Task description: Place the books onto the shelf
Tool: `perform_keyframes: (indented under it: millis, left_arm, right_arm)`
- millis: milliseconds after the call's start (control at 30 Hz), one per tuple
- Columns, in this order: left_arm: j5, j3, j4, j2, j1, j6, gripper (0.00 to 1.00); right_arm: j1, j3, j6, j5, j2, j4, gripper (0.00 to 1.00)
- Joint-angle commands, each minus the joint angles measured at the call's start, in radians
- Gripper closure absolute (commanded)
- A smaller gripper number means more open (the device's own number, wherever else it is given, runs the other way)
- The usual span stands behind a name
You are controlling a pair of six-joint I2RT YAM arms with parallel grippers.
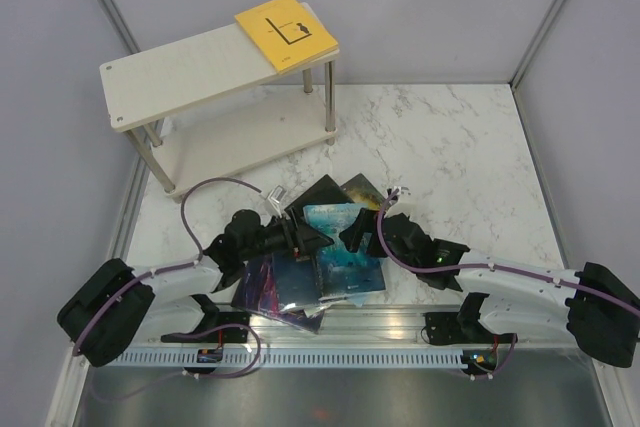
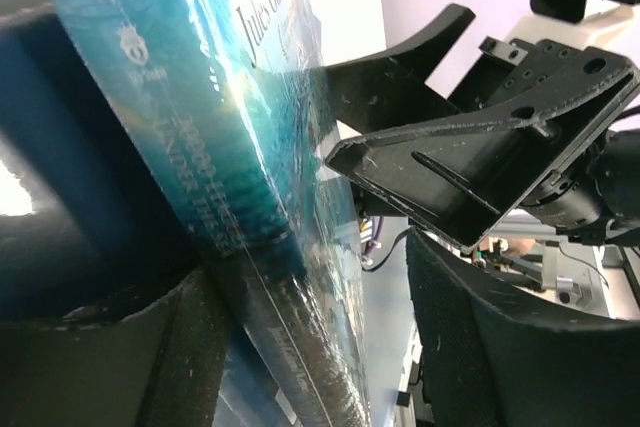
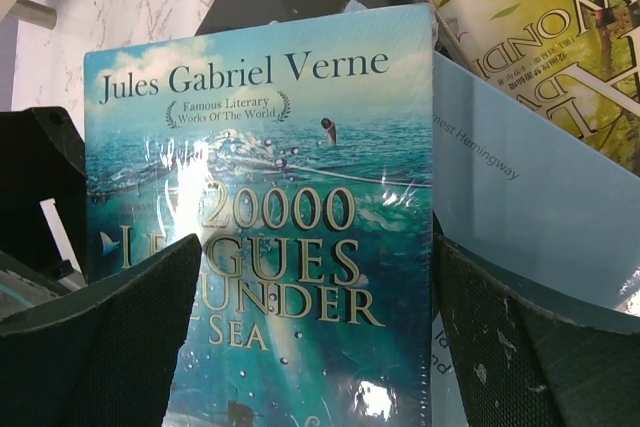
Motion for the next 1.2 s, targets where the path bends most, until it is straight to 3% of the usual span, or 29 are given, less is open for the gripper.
perform_keyframes:
  millis: [0, 67, 400, 567, 700, 800, 833, 933, 1167]
  left_arm:
    - [0.041, -0.016, 0.106, 0.053, -0.038, -0.036, 0.31]
    - [0.035, -0.008, 0.114, 0.083, -0.059, -0.027, 0.37]
    - [-0.011, 0.019, 0.074, 0.145, -0.088, 0.008, 0.97]
    - [-0.076, 0.067, -0.138, 0.050, -0.090, 0.094, 0.98]
    - [-0.141, 0.199, -0.498, -0.114, -0.090, 0.198, 0.98]
    - [-0.207, 0.316, -0.663, -0.224, -0.085, 0.282, 0.98]
    - [-0.244, 0.350, -0.794, -0.242, -0.085, 0.321, 0.98]
    - [-0.302, 0.498, -0.985, -0.295, -0.082, 0.393, 0.98]
    - [-0.441, 0.770, -1.202, -0.363, -0.065, 0.485, 0.98]
  right_arm:
    - [0.001, -0.032, 0.038, -0.054, 0.031, 0.023, 0.02]
    - [0.001, -0.035, 0.038, -0.054, 0.034, 0.032, 0.02]
    - [0.001, -0.052, 0.046, -0.060, -0.041, 0.024, 0.03]
    - [0.001, -0.009, 0.022, -0.032, -0.101, -0.072, 0.02]
    - [0.001, 0.060, -0.014, 0.063, -0.164, -0.206, 0.02]
    - [0.001, 0.121, -0.040, 0.150, -0.222, -0.302, 0.02]
    - [0.001, 0.150, -0.037, 0.172, -0.250, -0.353, 0.02]
    - [0.001, 0.189, 0.006, 0.267, -0.305, -0.454, 0.02]
    - [0.001, 0.195, 0.058, 0.340, -0.400, -0.530, 0.02]
